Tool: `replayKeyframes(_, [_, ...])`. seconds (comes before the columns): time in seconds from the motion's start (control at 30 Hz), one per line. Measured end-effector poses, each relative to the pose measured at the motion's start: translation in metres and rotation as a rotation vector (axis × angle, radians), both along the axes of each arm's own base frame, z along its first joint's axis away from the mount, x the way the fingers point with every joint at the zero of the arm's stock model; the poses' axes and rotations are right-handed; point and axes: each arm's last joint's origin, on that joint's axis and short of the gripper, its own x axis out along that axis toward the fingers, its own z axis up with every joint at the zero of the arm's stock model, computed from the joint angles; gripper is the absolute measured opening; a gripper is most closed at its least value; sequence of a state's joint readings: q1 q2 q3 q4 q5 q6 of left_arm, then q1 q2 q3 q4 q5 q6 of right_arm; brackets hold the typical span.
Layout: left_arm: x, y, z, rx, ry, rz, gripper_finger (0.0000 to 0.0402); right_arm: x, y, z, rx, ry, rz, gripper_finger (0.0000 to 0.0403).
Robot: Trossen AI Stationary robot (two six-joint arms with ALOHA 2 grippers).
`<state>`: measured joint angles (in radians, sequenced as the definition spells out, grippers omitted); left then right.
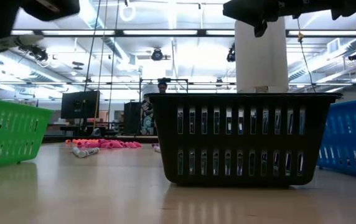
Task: Sort crayons
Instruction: Put the white crayon into the green bin
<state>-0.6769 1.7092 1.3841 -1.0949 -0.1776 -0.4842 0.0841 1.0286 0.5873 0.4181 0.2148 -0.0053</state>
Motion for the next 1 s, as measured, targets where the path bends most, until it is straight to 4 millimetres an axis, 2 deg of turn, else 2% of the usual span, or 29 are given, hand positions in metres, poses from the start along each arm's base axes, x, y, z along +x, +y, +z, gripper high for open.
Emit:
replayKeyframes(0.2, [-0.022, -0.01, -0.023, 0.047, 0.012, 0.108, 0.0016, 0.0, 0.0, 0.002, -0.017, -0.015, 0.0, 0.0087])
replayKeyframes(0.33, [-0.032, -0.01, -0.048, 0.036, 0.017, 0.211, 0.0016, 0.0, 0.0, 0.002, -0.021, -0.021, 0.0, 0.0087])
replayKeyframes(0.43, [-0.037, -0.006, -0.057, 0.038, 0.022, 0.284, 0.0016, 0.0, 0.0, 0.003, -0.021, -0.028, 0.0, 0.0087])
replayKeyframes(0.7, [-0.032, 0.004, -0.065, 0.023, 0.003, 0.469, 0.0016, 0.0, 0.0, 0.004, -0.021, -0.035, 0.0, 0.0087])
replayKeyframes(1.0, [-0.019, 0.019, -0.065, -0.081, -0.006, 0.903, 0.0018, 0.0, 0.0, 0.004, -0.018, -0.035, 0.0, 0.0087])
